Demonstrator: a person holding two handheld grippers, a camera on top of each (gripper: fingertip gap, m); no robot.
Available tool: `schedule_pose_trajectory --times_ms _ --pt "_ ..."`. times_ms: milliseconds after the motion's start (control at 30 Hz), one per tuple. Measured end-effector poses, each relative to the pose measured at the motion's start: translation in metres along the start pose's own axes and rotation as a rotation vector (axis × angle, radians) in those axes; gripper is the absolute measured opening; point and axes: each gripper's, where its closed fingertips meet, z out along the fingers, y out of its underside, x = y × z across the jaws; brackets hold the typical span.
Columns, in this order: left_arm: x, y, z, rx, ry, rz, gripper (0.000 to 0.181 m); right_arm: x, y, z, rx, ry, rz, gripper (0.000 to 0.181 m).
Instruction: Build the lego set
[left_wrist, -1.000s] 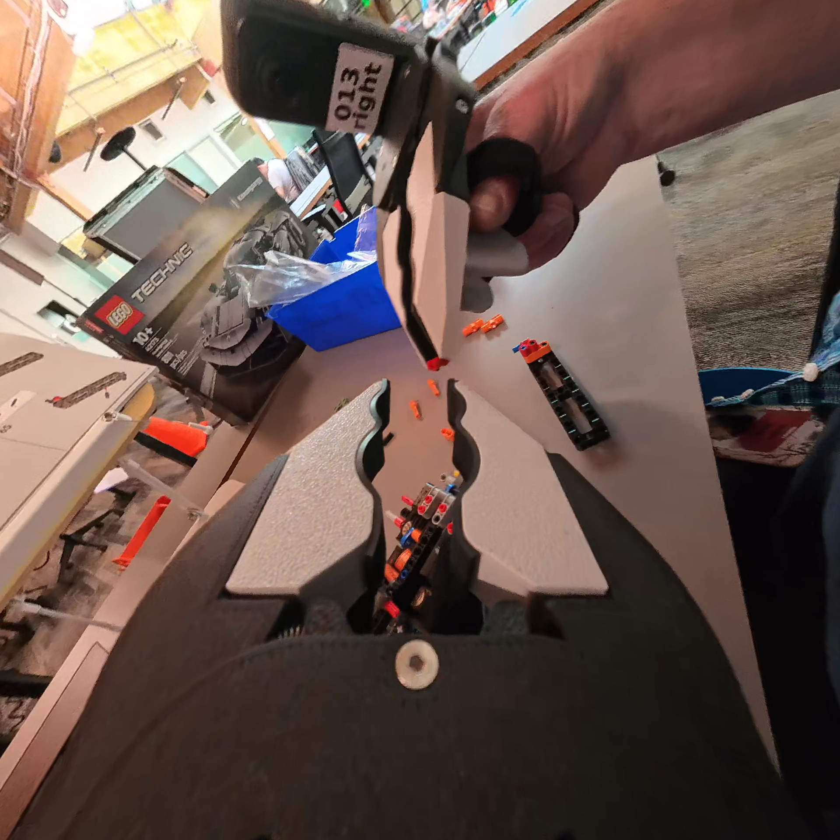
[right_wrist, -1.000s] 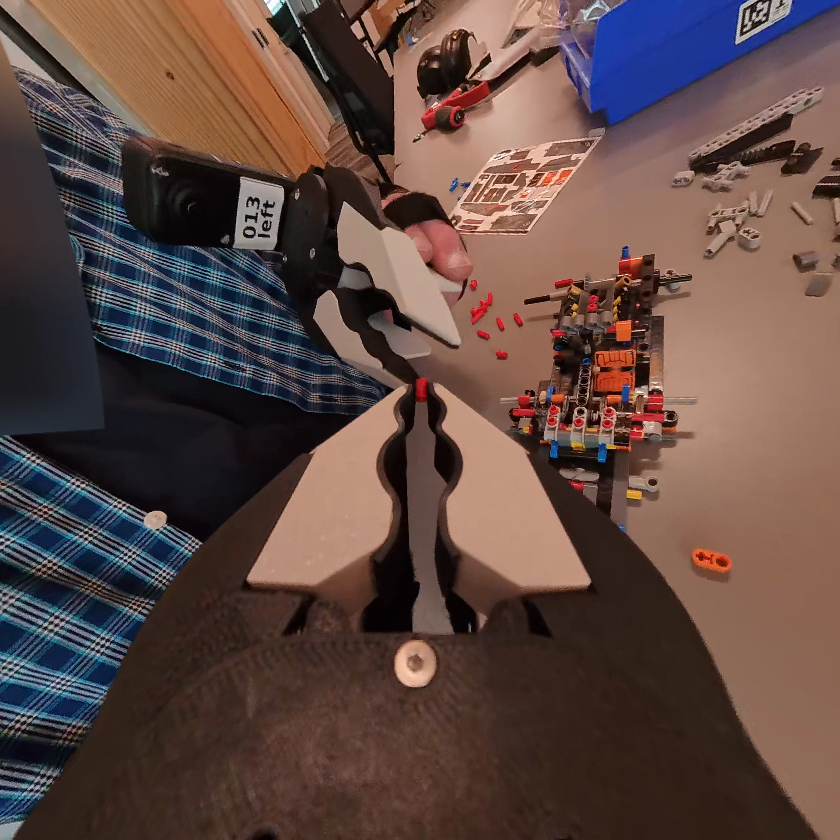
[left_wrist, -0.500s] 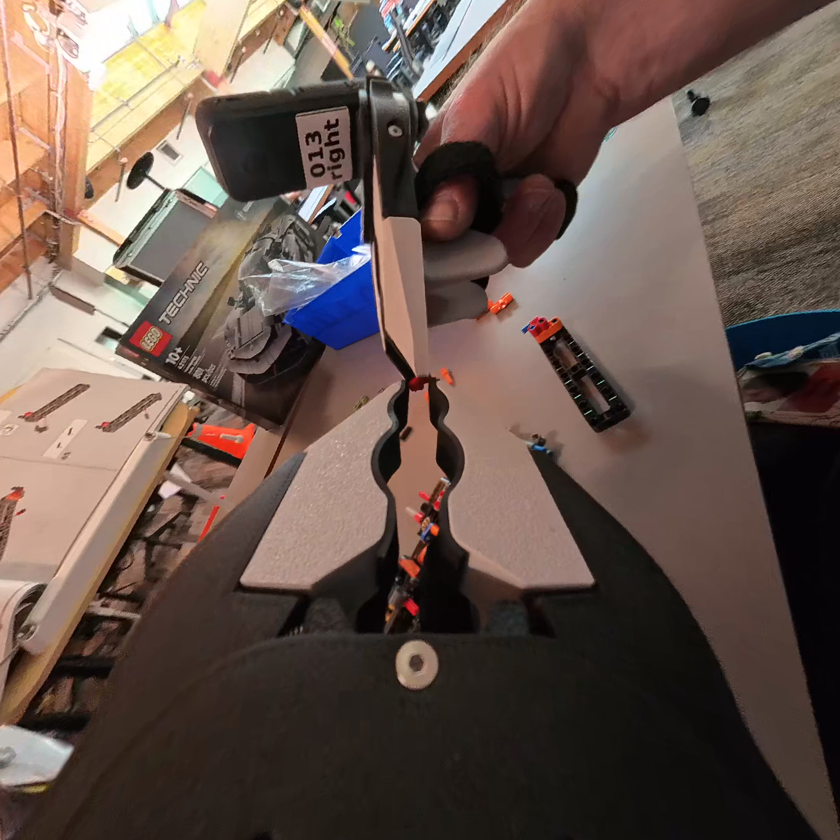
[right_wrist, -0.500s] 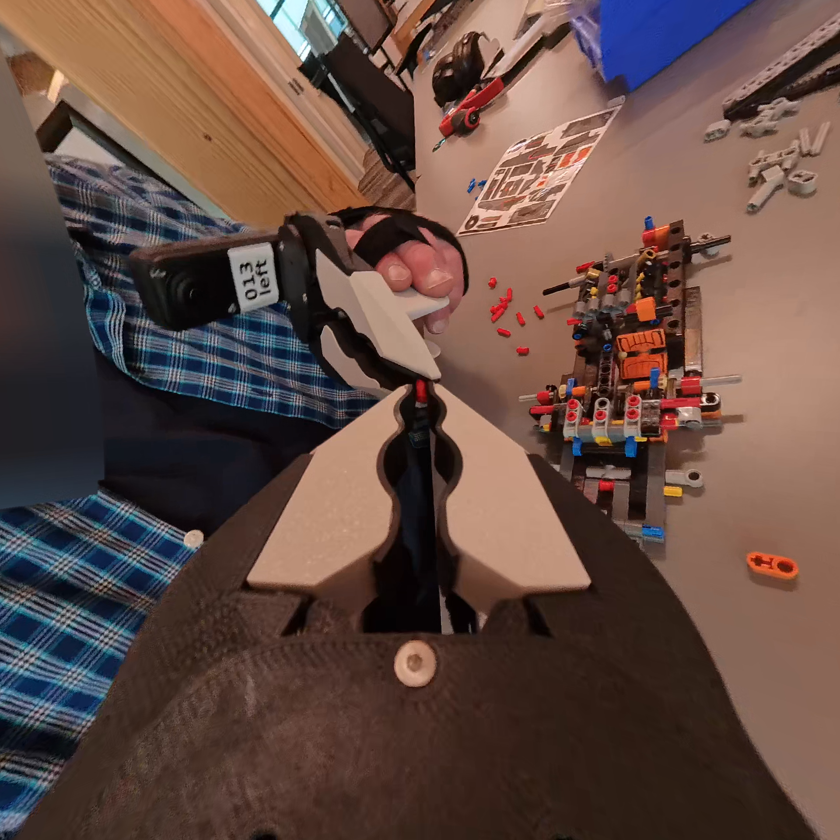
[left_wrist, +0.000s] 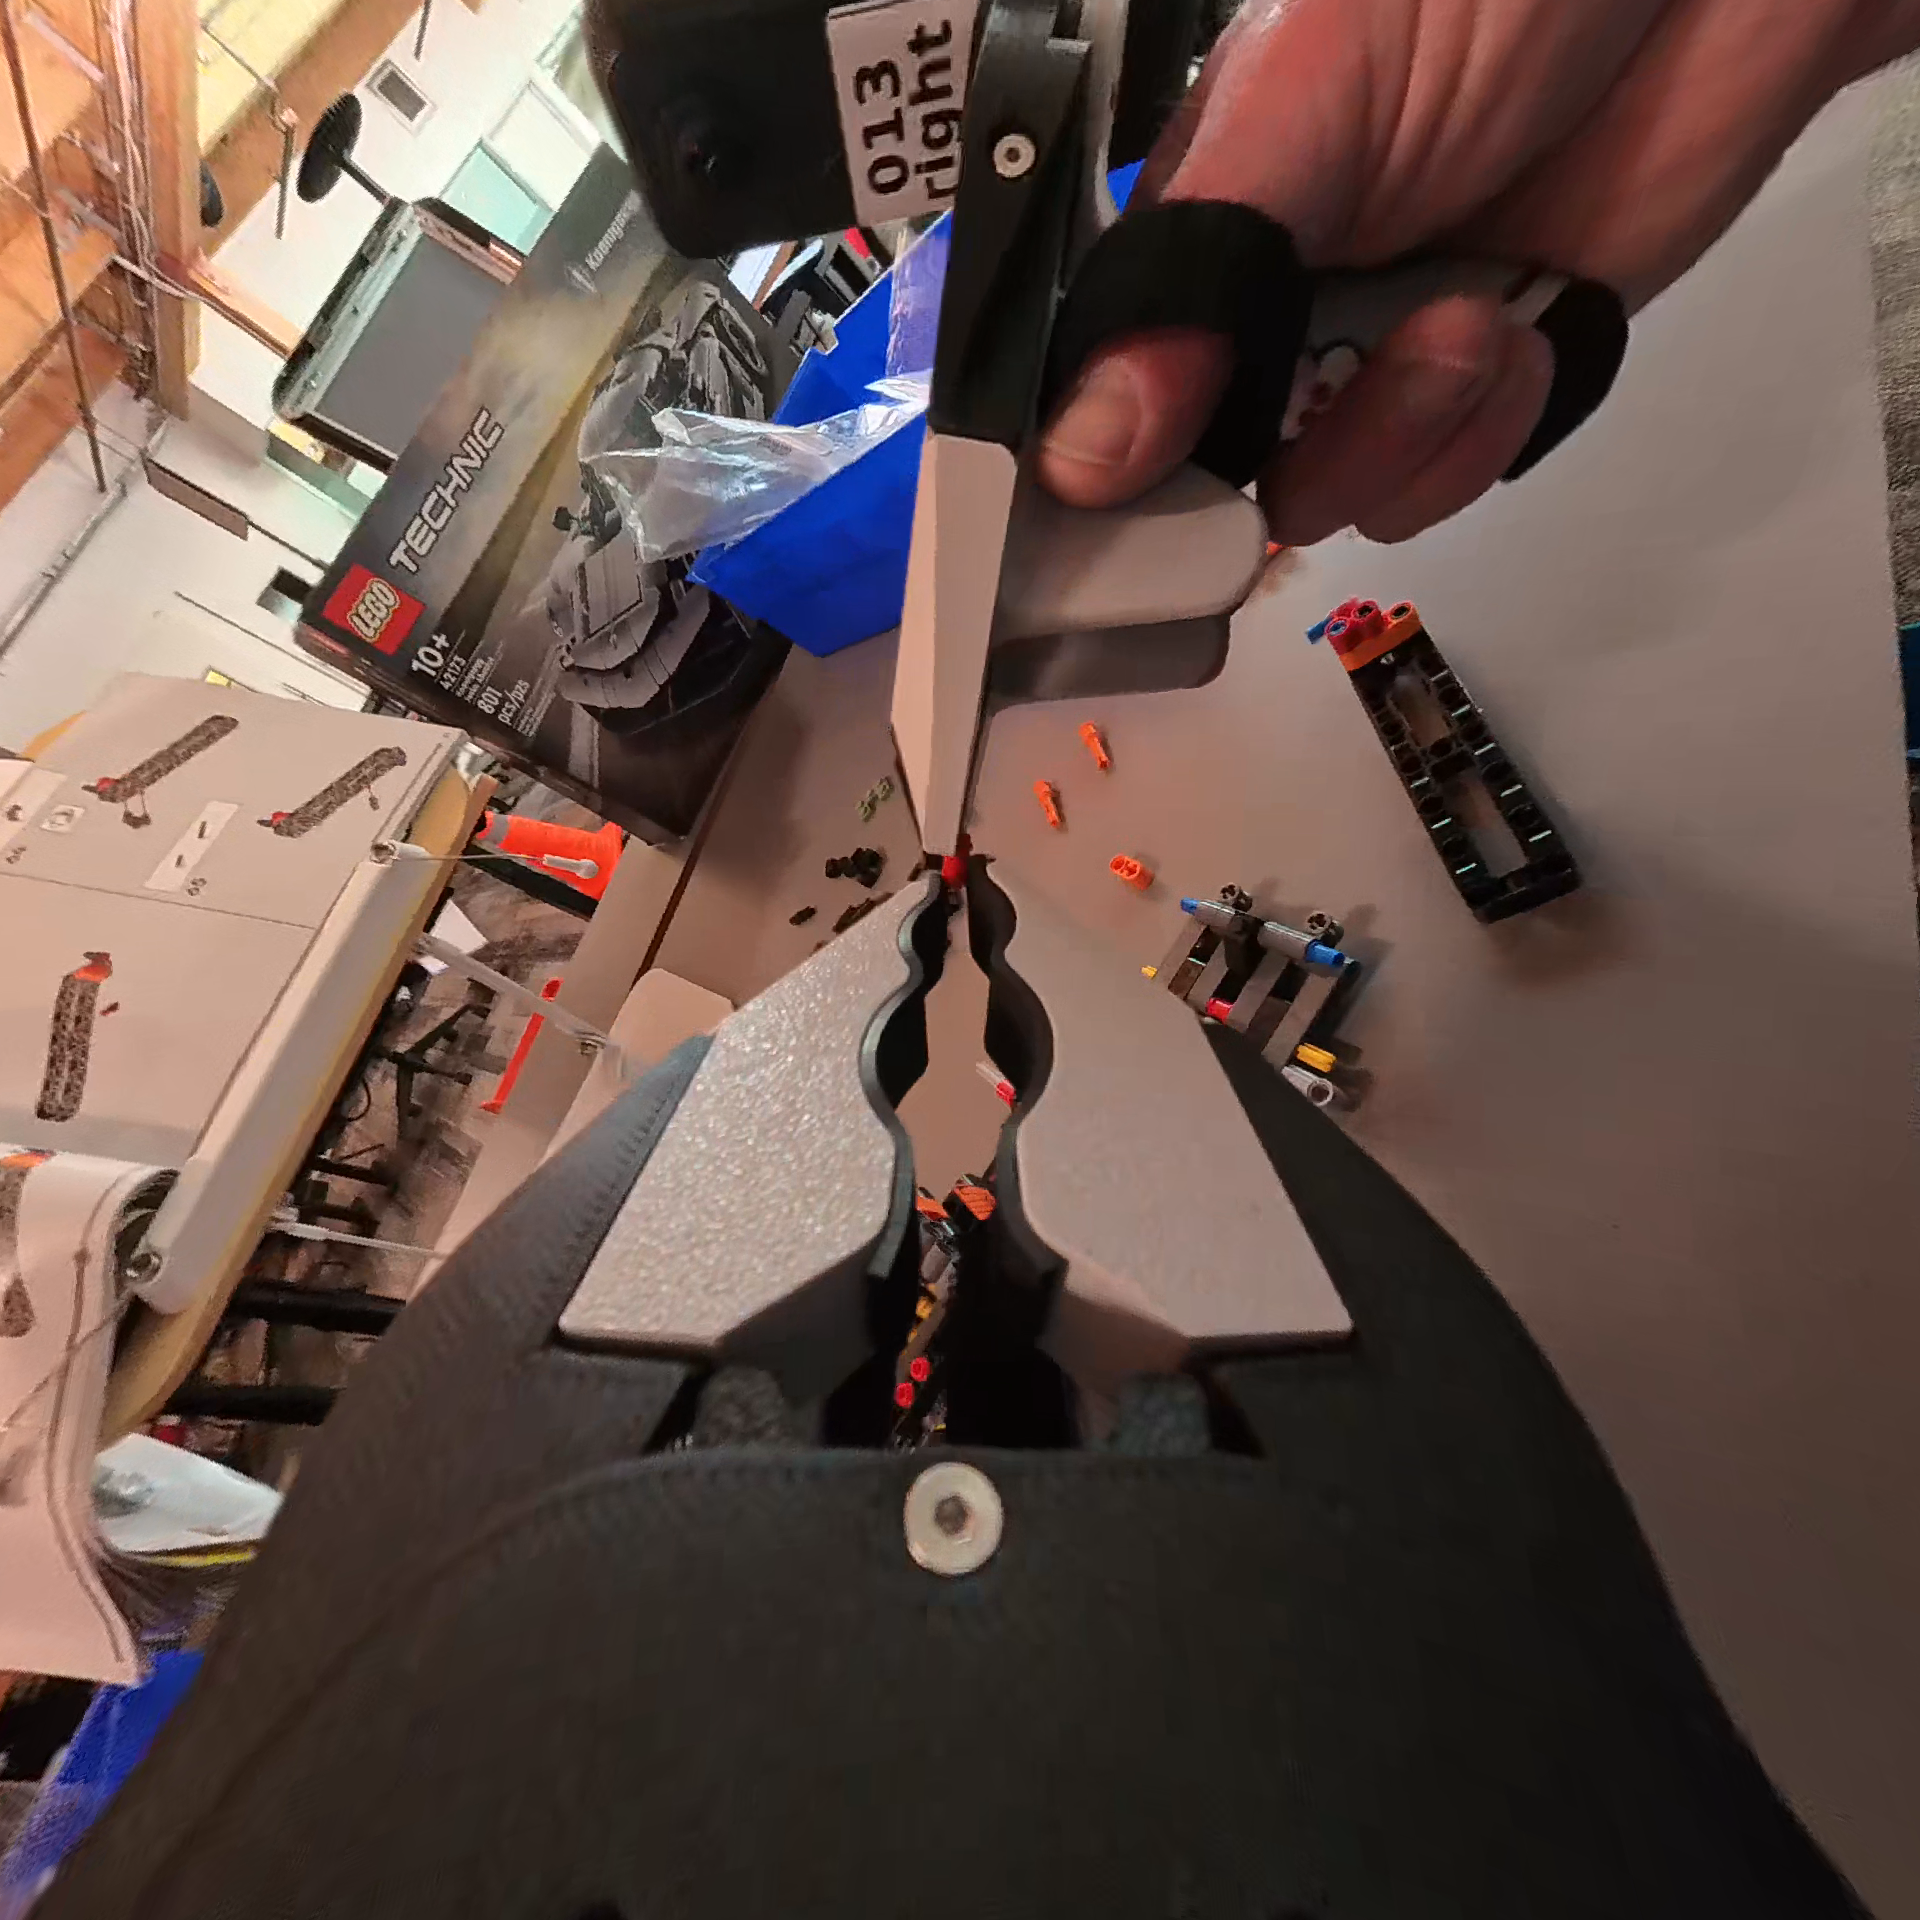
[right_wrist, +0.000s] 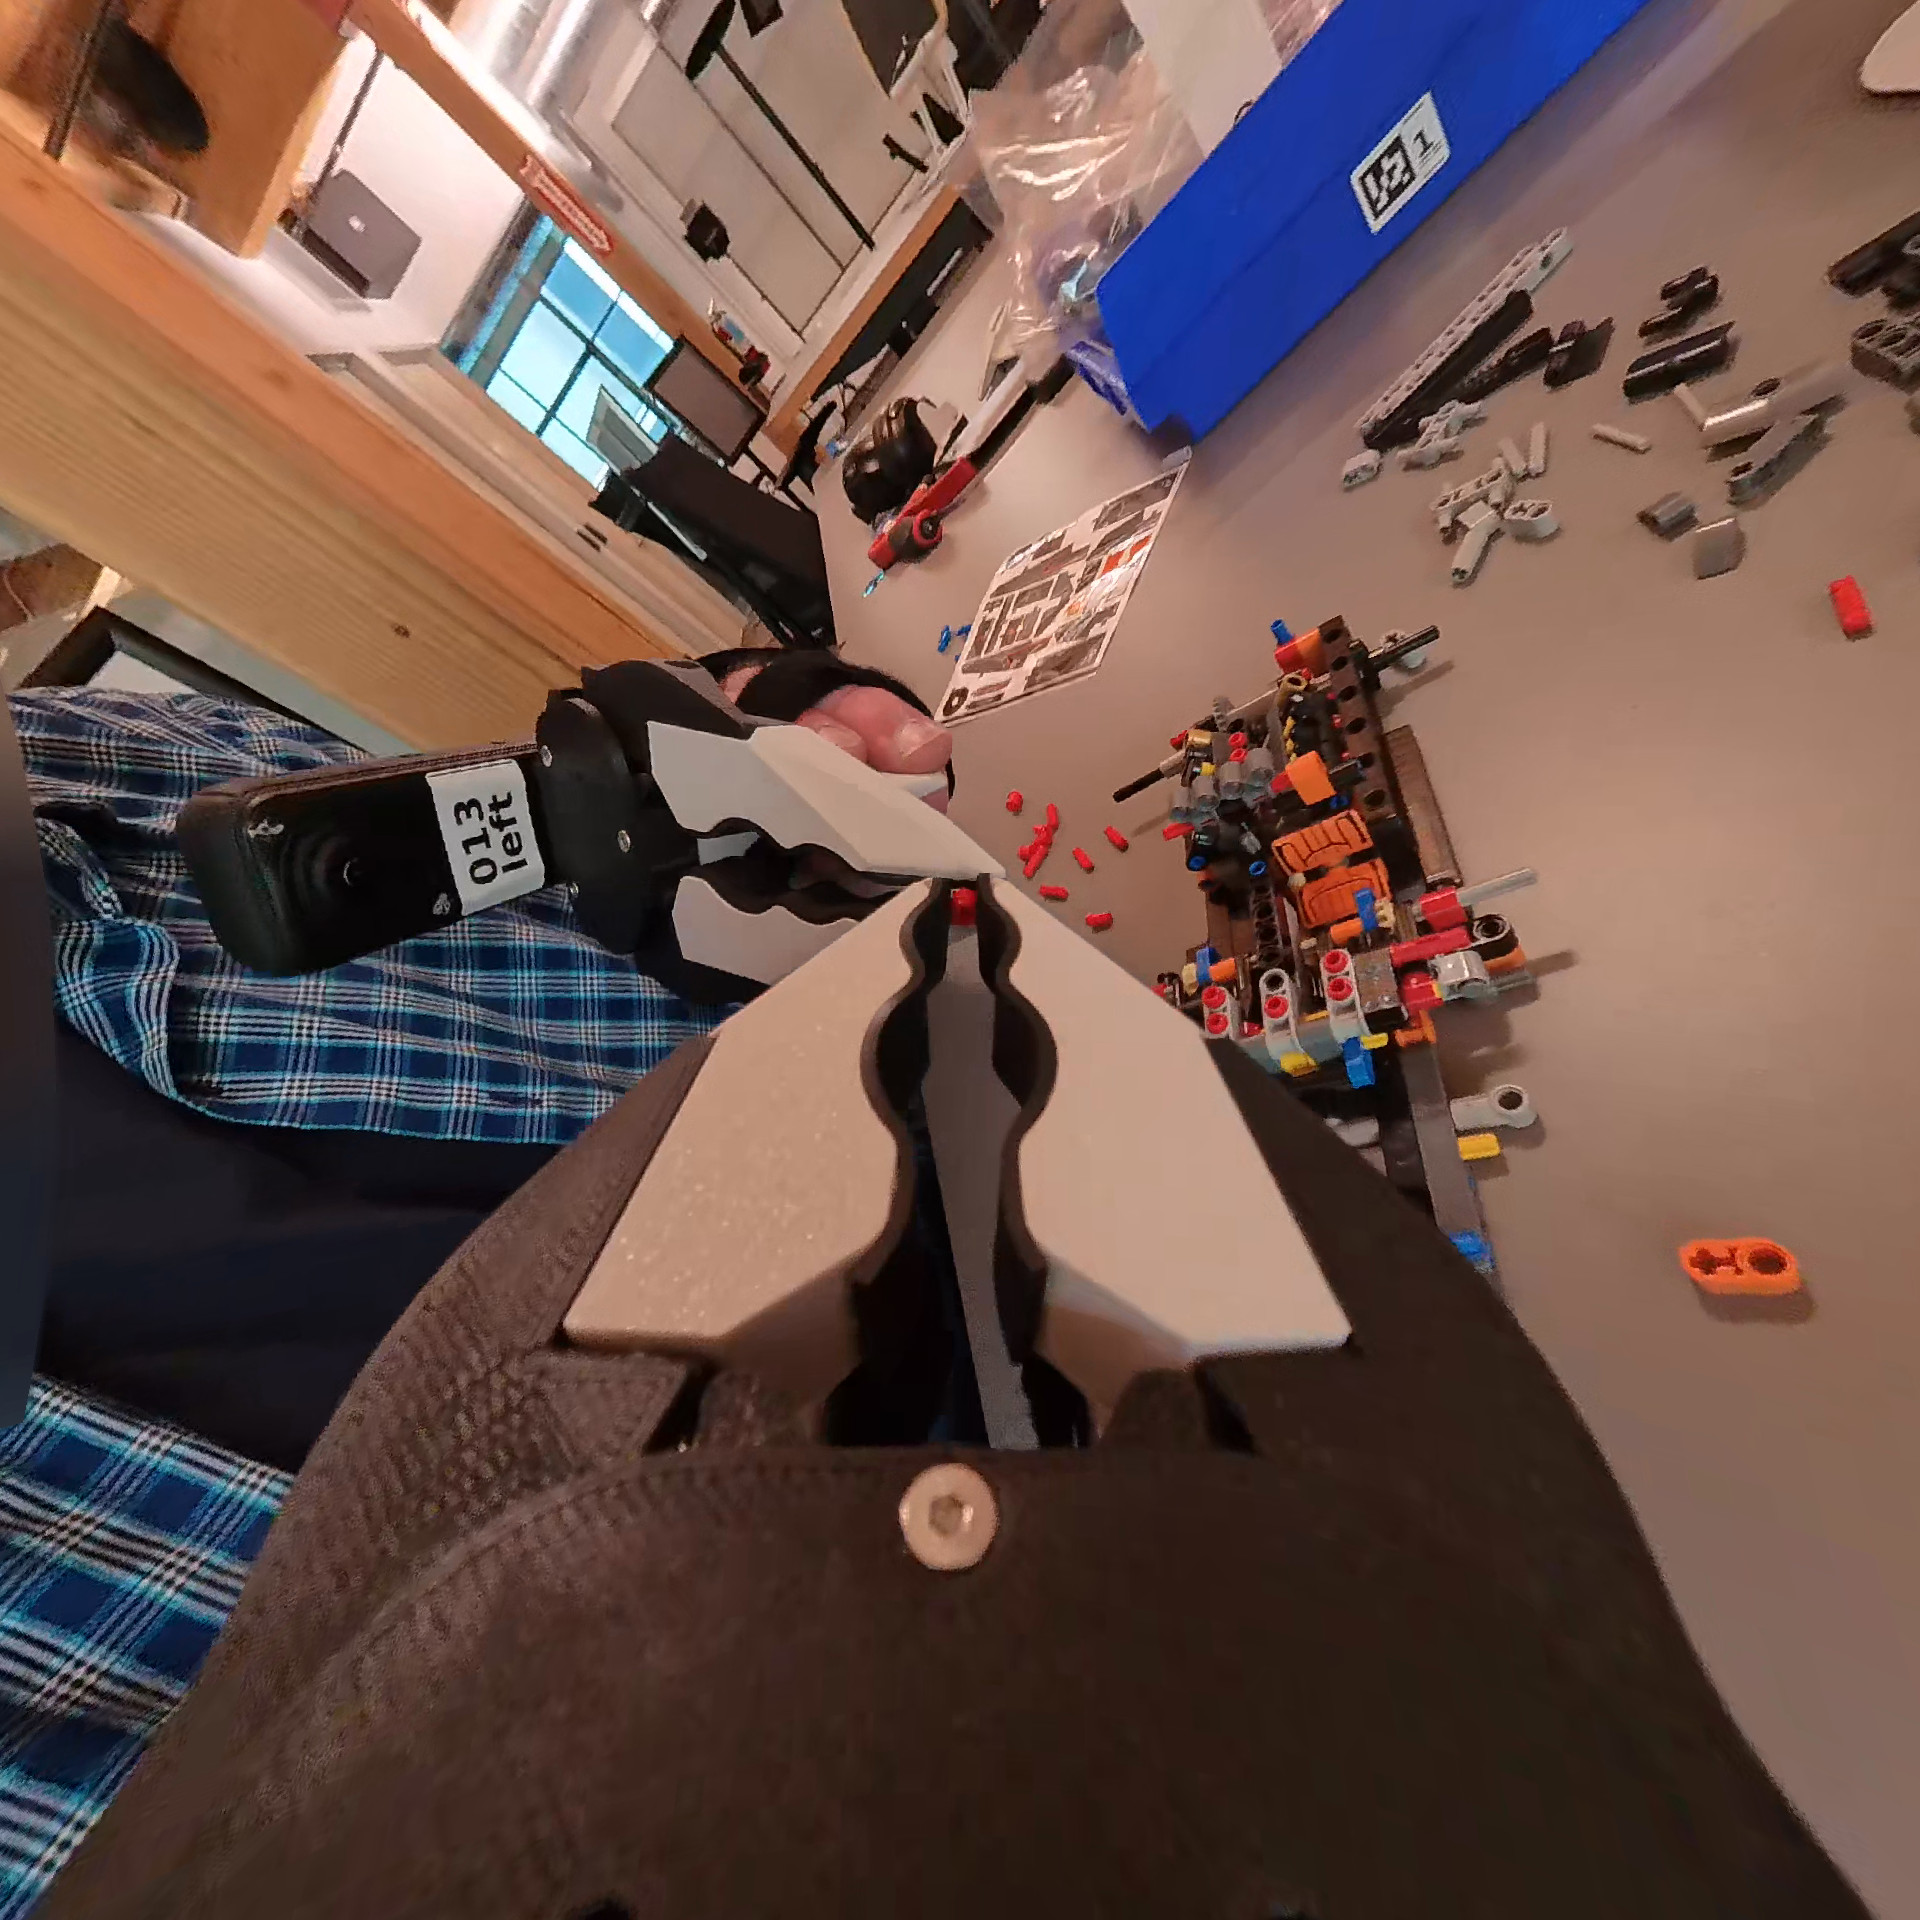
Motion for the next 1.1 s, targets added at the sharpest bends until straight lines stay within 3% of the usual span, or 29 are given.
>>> schedule_pose_trajectory --times_ms 200,400,633,867,1100 --pt "-0.008 0.001 0.000 0.036 0.041 -0.135 0.003 0.003 -0.015 -0.003 0.082 0.006 -0.038 0.007" --pt "-0.013 -0.004 -0.002 0.110 0.110 -0.288 0.003 -0.002 -0.015 -0.007 0.054 -0.027 -0.123 0.010" --pt "-0.013 -0.003 -0.001 0.100 0.093 -0.262 0.003 -0.002 -0.014 -0.002 0.045 -0.031 -0.141 0.000" --pt "-0.013 -0.003 -0.001 0.092 0.089 -0.246 0.003 0.001 -0.013 -0.003 0.028 -0.004 -0.141 0.011" --pt "-0.011 -0.004 -0.001 0.084 0.079 -0.223 0.003 -0.003 -0.011 -0.001 0.015 -0.020 -0.144 0.003"
